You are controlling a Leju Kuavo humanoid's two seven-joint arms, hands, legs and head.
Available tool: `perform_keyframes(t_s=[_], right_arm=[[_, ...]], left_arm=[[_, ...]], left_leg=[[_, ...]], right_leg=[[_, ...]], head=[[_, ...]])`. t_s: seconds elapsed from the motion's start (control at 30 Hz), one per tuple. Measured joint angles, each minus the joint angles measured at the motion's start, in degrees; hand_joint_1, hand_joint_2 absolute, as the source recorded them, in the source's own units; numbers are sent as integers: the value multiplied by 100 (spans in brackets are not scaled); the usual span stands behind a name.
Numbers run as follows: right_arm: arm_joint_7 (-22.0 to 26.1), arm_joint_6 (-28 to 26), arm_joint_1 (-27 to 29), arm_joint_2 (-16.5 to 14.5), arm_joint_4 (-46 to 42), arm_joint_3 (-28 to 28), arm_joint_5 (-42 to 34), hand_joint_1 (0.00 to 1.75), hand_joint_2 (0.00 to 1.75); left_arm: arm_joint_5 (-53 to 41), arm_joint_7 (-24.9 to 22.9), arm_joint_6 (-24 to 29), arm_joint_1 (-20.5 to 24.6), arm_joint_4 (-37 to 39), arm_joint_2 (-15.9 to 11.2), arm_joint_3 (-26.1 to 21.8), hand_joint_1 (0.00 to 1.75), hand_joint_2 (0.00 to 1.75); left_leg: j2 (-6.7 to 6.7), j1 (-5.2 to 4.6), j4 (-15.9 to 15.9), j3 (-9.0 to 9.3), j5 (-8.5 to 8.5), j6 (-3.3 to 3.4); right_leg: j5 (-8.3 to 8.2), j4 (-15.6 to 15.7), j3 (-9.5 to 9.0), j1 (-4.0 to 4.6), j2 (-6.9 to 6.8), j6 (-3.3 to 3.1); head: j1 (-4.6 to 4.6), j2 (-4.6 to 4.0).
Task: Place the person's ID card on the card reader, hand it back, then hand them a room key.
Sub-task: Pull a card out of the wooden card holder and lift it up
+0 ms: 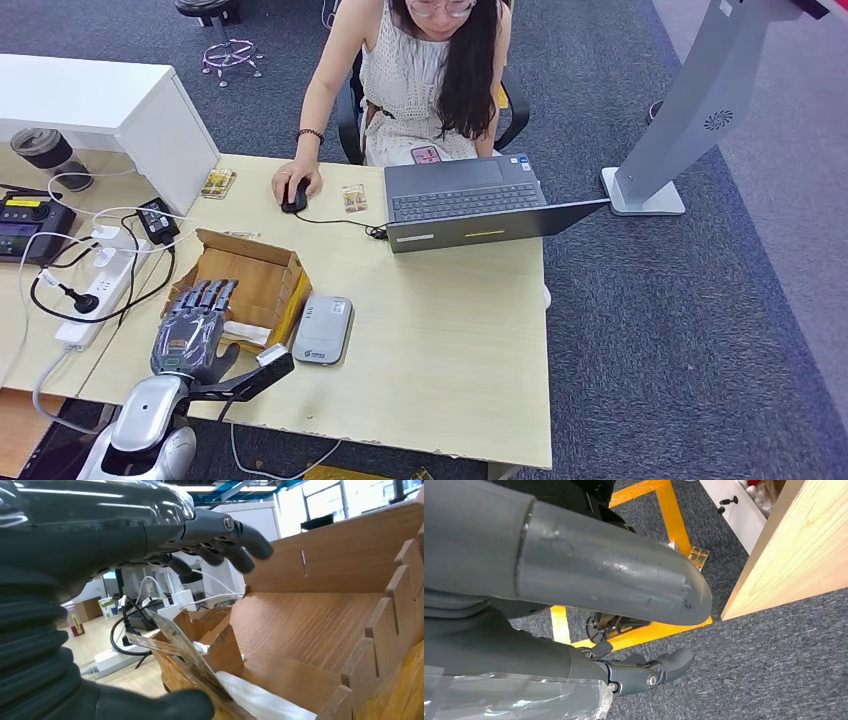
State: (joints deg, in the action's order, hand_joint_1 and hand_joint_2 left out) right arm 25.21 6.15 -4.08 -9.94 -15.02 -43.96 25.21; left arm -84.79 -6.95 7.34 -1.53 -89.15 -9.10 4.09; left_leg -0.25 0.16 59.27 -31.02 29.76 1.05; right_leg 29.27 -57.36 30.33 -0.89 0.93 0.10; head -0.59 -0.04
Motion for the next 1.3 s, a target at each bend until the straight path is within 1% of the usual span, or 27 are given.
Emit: perform_keyframes(t_s=[0.8, 1.13, 1.3], right_arm=[[-15, 6, -45, 0, 0, -58, 149, 0, 0], [-40, 6, -62, 0, 0, -58, 203, 0, 0], [-74, 3, -91, 0, 0, -58, 269, 0, 0]], left_arm=[[254, 142, 7, 29, 1, 72, 0, 175, 175], [297, 164, -43, 367, 84, 104, 0, 175, 175], [292, 168, -133, 666, 174, 140, 11, 175, 175]], left_leg=[[0, 0, 0, 1, 0, 0], [0, 0, 1, 2, 0, 0], [0, 0, 1, 2, 0, 0]], right_leg=[[0, 0, 0, 0, 0, 0], [-1, 0, 0, 0, 0, 1], [-1, 0, 1, 0, 0, 1]], head=[[-1, 0], [-1, 0], [-1, 0]])
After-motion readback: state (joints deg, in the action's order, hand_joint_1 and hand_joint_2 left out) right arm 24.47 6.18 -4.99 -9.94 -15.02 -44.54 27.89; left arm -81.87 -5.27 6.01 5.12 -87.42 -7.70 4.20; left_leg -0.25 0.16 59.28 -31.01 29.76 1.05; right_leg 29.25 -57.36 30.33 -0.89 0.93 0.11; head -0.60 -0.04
